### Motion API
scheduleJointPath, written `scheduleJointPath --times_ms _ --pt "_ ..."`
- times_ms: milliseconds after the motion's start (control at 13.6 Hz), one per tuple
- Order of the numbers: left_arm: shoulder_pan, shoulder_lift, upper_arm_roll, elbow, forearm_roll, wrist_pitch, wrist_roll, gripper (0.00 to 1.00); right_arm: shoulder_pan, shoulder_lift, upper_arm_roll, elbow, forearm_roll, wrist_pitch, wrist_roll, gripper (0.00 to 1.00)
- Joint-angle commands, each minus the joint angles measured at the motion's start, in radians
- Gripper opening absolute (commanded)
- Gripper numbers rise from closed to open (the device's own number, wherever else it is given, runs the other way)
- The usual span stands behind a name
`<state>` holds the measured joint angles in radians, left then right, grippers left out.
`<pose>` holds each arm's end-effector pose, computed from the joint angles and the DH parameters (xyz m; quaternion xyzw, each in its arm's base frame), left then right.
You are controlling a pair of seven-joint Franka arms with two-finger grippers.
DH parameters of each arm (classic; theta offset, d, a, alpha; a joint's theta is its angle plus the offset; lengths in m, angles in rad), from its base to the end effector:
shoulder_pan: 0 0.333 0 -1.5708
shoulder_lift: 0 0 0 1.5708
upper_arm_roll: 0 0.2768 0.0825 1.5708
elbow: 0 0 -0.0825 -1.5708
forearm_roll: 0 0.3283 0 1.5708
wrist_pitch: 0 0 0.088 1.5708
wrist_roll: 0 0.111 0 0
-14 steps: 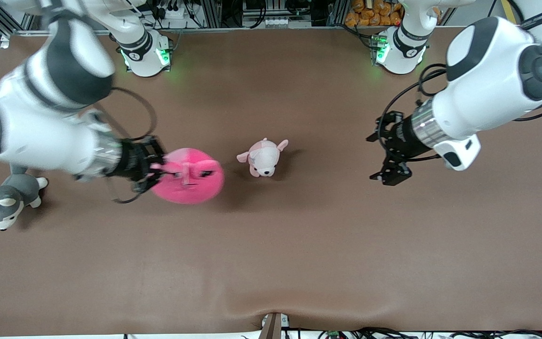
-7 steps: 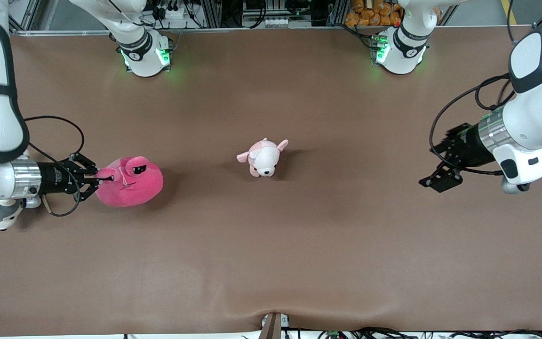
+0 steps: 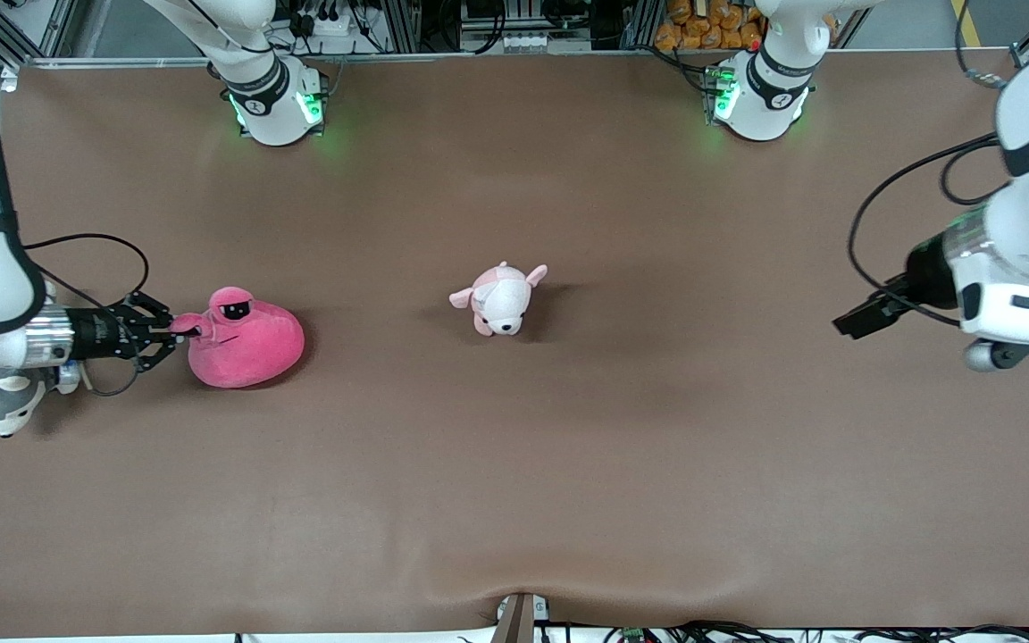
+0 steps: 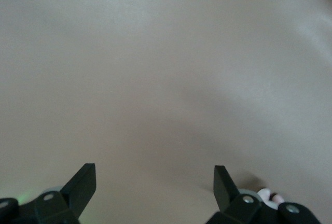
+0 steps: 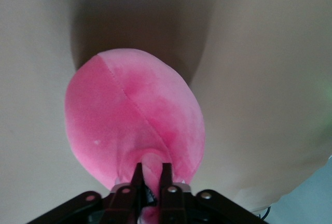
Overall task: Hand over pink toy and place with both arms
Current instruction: 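Lower the pink plush beside the grey husky and open the right gripper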
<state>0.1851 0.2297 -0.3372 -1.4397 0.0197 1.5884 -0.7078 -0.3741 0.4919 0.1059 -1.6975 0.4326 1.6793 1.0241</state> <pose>0.5512 -0.0632 0.5220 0.9601 0.2762 -0.0426 0.0112 0.5378 -0.1086 0.2860 -0.7046 0.6263 0.3117 0.1192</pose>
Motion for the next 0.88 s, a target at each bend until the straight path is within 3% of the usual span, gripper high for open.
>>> scheduleJointPath --times_ms 0,295,442,810 --pt "0.039 -0.042 -0.010 -0.004 0.013 -0.057 0.091 1.00 -0.036 0.014 0.024 0.175 0.024 -0.140 -0.007 1.00" --pt "0.103 -0.095 -0.008 -0.016 0.014 -0.122 0.348 1.00 0.050 0.005 0.037 0.522 0.023 -0.332 -0.015 1.00" --pt "0.131 -0.128 -0.010 -0.030 0.006 -0.128 0.421 1.00 0.111 -0.007 0.040 0.636 0.018 -0.419 -0.022 1.00" --pt "0.131 -0.216 -0.020 -0.106 0.005 -0.131 0.421 1.00 0.234 -0.179 0.044 0.654 0.014 -0.516 -0.059 1.00"
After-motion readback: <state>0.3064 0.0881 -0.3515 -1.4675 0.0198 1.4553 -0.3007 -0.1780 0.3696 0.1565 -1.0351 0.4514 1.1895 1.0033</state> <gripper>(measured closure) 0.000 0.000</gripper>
